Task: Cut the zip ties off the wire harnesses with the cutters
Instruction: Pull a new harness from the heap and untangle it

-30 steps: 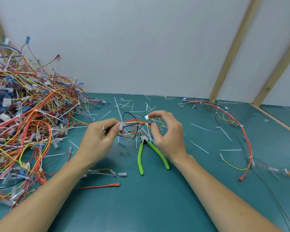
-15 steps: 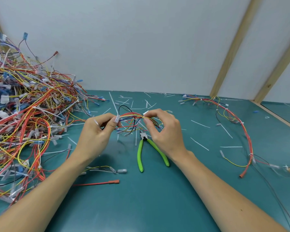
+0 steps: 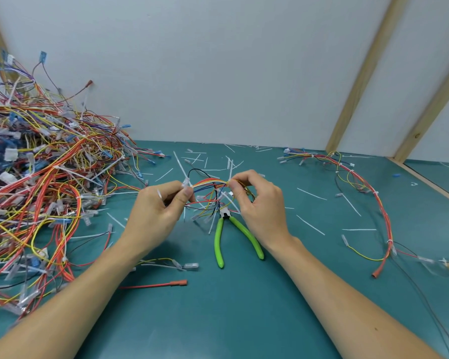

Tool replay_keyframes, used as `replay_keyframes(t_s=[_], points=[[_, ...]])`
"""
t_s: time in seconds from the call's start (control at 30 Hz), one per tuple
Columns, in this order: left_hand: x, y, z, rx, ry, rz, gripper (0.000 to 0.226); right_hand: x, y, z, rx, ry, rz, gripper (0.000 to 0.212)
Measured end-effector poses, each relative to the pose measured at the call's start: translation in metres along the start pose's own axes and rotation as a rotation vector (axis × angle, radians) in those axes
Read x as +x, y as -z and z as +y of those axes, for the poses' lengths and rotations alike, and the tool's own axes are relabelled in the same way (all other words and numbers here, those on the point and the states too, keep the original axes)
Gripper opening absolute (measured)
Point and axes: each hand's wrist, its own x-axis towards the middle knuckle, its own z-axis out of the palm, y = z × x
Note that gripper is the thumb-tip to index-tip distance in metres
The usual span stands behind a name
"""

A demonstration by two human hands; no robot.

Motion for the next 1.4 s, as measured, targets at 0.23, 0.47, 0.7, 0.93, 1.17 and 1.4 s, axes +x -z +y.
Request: replay_keyframes(t_s=[0.23,0.47,0.7,0.93,1.17,1.4], points=[[0.001,0.0,0.007,0.062,-0.093,0.021,0.027,0.004,0.001,-0.003,-0.121,0.168,-0.123,0.014],[0.003,0.009,0.014,-0.214,0.119,-0.168,0.06,0.004,0.007,-0.003,-0.259,0.22,-0.021,0.023],[0.013,0.02,0.006,-0.515,0.511,-0.475,0.104,0.001,0.003,-0.01,-0.295,0.382,0.02,0.023],[0.016,-0.002,0.012,-0.406,0.766,-0.774,0.068,-0.001,-0.005,-0.013,-0.357,0.428,-0.01,0.031],[0.0,-0.003,0.014,-0.292,0.538,-0.547,0.053,0.002,-0.004,-0.016,-0.389,0.397,-0.094,0.01],[-0.002,-0.008,0.015,-0.406,0.523,-0.604,0.052,0.002,-0.005,-0.017,-0.441,0.37,-0.13,0.012]])
